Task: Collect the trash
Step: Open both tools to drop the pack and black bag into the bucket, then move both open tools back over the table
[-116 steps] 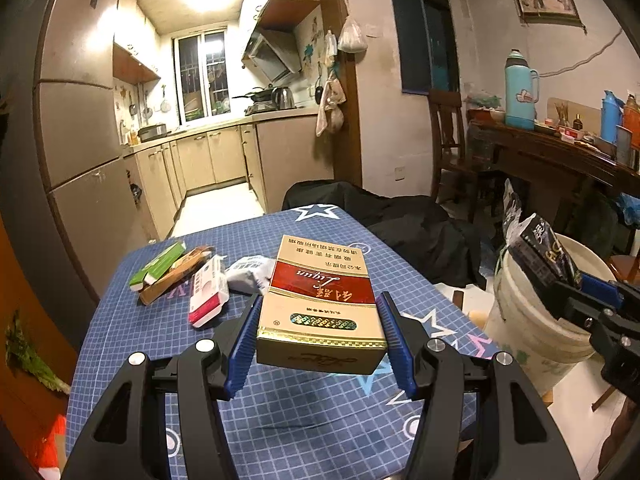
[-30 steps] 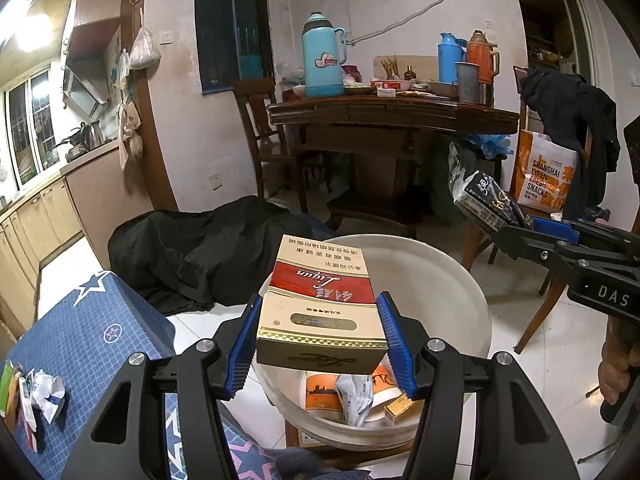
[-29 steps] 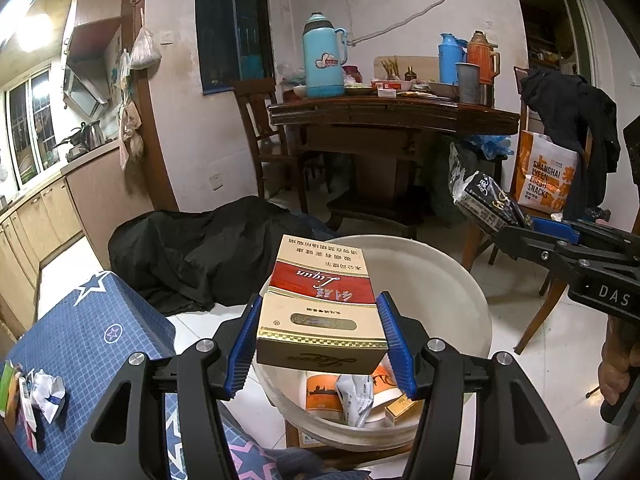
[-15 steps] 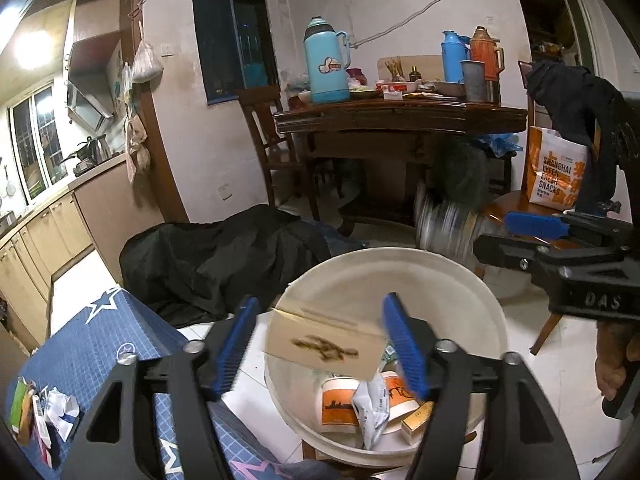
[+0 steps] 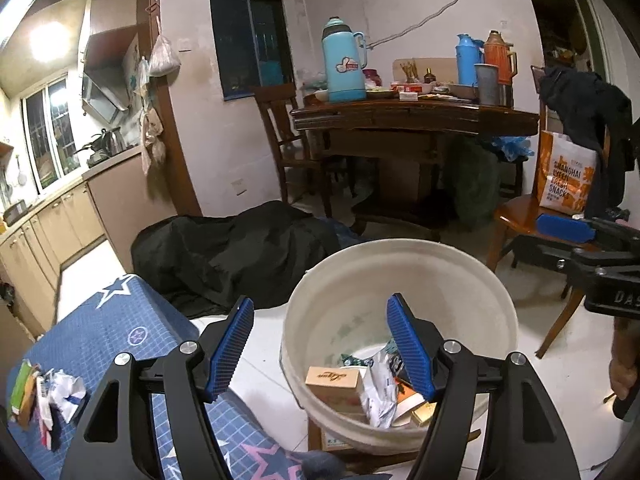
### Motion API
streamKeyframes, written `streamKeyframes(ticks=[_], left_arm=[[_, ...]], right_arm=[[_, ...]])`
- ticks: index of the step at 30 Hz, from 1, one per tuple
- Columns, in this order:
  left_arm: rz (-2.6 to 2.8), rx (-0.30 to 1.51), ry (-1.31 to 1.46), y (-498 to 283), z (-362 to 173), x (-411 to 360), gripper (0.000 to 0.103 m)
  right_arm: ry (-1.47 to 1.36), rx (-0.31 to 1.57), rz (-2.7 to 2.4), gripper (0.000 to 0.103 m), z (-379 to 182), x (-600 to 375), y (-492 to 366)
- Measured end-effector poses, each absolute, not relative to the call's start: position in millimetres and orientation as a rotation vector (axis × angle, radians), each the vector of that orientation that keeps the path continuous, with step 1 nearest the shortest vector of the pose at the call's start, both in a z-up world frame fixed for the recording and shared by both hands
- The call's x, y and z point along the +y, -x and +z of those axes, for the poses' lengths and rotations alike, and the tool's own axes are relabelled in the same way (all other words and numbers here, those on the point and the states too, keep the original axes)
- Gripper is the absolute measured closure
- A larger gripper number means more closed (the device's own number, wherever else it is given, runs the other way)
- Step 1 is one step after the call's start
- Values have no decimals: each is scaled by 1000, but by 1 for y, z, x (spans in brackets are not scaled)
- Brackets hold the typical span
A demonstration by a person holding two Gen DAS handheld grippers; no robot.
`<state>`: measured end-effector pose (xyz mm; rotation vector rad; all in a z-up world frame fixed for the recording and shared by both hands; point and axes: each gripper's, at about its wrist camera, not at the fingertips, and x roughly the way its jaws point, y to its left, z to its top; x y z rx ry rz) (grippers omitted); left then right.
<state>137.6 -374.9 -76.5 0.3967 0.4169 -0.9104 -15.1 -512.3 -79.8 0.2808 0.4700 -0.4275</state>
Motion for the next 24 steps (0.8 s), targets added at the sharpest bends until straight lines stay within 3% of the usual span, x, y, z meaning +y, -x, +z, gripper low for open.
streamKeyframes(ticks=[12, 24], left_arm=[[-837, 319, -474, -111, -71, -370, 31], [-812, 297, -472, -107, -67, -361, 31]], right_arm=[[-221, 466, -474, 20, -74, -500, 22], [-217, 481, -469, 16, -74, -496, 16]])
